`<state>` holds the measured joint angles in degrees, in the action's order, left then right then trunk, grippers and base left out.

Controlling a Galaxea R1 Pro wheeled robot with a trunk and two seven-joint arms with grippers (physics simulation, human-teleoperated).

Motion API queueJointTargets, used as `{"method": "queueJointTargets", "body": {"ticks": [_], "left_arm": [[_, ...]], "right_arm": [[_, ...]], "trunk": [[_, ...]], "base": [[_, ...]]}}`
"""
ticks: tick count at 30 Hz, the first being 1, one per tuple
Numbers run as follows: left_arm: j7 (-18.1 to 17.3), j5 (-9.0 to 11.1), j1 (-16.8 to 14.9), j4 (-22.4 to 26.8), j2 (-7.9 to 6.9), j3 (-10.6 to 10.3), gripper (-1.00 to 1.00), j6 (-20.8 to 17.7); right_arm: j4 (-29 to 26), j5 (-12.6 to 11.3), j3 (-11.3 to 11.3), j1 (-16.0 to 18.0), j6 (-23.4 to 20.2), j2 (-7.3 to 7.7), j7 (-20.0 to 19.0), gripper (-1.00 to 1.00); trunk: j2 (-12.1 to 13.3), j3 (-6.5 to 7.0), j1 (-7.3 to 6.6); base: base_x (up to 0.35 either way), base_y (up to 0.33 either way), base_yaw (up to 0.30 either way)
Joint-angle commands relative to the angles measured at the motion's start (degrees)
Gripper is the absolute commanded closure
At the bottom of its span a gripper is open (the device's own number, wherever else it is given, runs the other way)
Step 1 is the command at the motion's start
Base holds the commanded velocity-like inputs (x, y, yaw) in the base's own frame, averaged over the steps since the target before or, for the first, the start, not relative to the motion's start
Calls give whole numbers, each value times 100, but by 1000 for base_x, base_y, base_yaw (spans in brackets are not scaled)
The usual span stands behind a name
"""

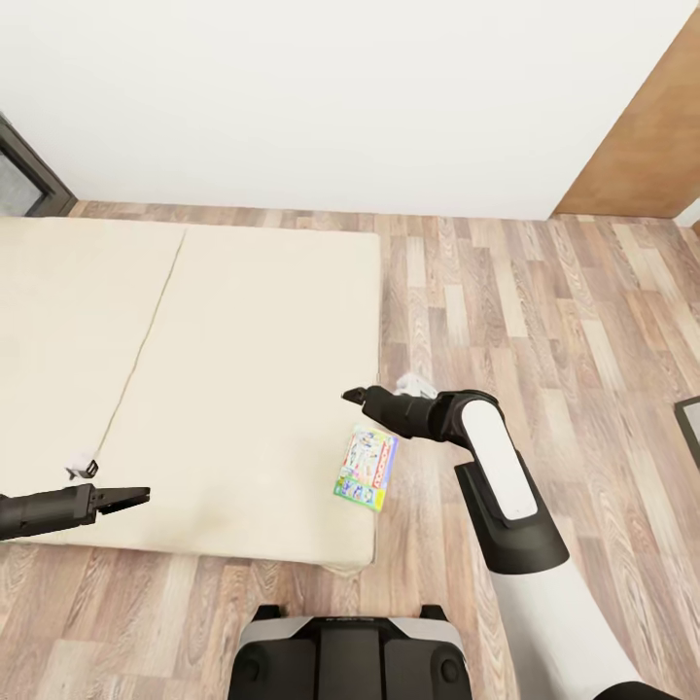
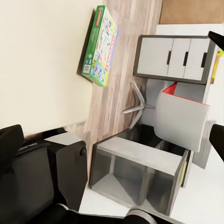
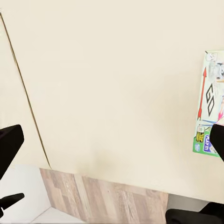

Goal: Put all the toys in the child's room - the three board games (two on the bed and one on the table), the two jigsaw puzzles on the table, and the tennis ball on the table - inside the toy box on the table in the child's room.

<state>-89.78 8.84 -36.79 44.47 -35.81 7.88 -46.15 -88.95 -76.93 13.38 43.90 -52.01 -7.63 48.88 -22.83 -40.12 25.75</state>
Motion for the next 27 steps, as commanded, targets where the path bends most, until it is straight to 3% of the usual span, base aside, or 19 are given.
{"method": "queueJointTargets", "body": {"ticks": [1, 12, 27], "left_arm": [[-22, -2, -3, 0, -1, -4, -100, -61], [-22, 3, -3, -33, -17, 8, -100, -61], [-22, -5, -3, -44, -5, 3, -100, -61]], "right_arm": [[-6, -49, -2, 2, -13, -3, 58, -100], [-12, -50, -14, -151, -11, 10, 32, -100], [-32, -50, 16, -206, -3, 24, 26, -100]], "trunk": [[-9, 1, 4], [-9, 88, 4], [-9, 134, 4]], "base": [[0, 0, 186], [0, 0, 165], [0, 0, -67]]}}
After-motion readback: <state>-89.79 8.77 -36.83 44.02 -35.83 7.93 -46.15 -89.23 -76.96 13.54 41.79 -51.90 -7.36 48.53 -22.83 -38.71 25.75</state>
